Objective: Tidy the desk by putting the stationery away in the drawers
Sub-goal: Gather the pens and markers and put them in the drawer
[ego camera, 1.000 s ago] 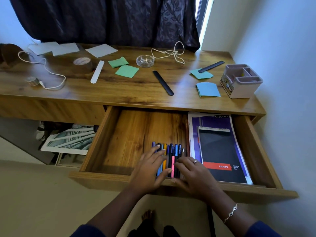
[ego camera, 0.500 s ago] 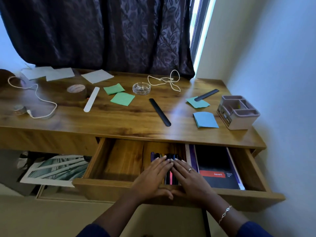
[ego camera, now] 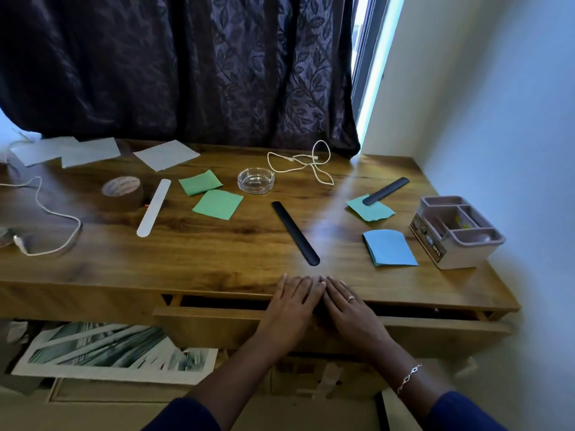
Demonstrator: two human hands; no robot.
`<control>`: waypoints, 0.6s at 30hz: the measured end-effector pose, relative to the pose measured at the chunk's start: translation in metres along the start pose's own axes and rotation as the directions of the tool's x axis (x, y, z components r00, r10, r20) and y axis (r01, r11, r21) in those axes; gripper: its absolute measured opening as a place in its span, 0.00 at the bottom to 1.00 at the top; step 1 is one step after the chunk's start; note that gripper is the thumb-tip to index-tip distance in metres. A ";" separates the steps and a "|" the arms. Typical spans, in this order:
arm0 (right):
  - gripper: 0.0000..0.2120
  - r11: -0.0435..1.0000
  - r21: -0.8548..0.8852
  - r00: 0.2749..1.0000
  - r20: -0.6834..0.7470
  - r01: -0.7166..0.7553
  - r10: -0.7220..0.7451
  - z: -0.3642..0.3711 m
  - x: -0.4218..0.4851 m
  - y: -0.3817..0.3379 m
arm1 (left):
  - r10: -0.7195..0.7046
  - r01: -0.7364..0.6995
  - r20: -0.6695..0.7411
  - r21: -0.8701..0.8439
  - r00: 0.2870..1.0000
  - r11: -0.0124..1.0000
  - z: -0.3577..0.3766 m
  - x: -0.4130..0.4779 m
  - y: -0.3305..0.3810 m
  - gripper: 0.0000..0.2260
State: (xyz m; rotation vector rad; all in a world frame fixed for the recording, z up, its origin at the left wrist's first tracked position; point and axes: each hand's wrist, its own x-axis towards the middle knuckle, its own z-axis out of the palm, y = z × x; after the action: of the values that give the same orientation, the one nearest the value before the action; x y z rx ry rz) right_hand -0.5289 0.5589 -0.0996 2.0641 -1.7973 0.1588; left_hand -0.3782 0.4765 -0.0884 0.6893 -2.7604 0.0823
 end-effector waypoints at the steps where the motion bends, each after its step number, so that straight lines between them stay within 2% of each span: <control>1: 0.31 1.000 0.009 1.000 -0.009 -0.015 0.015 -0.001 0.006 0.002 | -0.011 0.011 -0.011 -0.002 1.000 1.000 0.001 0.005 -0.001 0.39; 6: 0.33 0.996 0.037 0.995 -0.048 -0.082 0.083 0.002 0.027 0.010 | -0.003 0.004 -0.032 0.028 0.999 1.000 0.005 0.023 -0.008 0.36; 11: 0.31 0.988 0.087 0.991 -0.011 -0.129 0.131 0.008 0.030 0.012 | 0.043 -0.040 -0.036 0.065 0.998 0.997 0.012 0.030 -0.011 0.33; 15: 0.32 0.979 0.135 0.989 0.005 -0.149 0.150 0.006 0.030 0.011 | 0.086 -0.083 -0.064 0.050 0.994 0.995 0.018 0.029 -0.013 0.29; 18: 0.29 0.970 0.172 0.985 0.011 -0.171 0.171 0.004 0.032 0.010 | 0.108 -0.110 -0.048 -0.033 0.993 0.993 0.012 0.030 -0.018 0.30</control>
State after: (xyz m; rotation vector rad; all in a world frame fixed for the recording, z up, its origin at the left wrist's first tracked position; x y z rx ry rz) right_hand -0.5340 0.5268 -0.0900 2.0168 -2.0226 0.3785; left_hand -0.3983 0.4451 -0.0915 0.5212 -2.7470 0.0708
